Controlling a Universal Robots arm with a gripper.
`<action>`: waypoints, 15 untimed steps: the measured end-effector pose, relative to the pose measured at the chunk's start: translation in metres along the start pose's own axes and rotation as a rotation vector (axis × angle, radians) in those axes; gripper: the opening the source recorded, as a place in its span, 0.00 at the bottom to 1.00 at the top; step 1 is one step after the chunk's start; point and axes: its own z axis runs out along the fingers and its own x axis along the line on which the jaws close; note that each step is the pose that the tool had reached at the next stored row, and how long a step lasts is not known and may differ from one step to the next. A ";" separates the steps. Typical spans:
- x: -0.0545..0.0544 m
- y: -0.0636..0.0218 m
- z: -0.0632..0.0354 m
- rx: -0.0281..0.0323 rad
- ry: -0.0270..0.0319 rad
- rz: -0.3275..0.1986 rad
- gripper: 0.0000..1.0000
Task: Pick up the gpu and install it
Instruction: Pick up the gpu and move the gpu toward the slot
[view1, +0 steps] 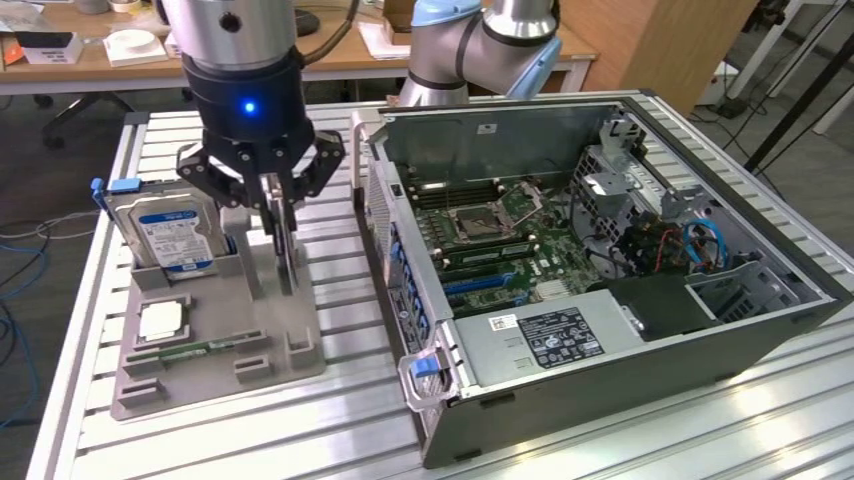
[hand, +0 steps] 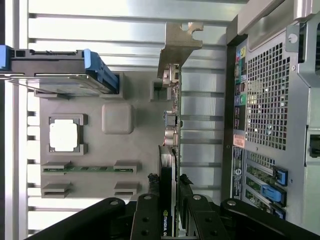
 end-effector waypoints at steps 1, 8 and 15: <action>0.000 0.0001 -0.0016 0.0000 0.0000 0.000 0.26; 0.000 0.0005 -0.0123 0.0000 0.0000 0.000 0.26; -0.001 0.0010 -0.0229 0.0000 0.0000 0.000 0.26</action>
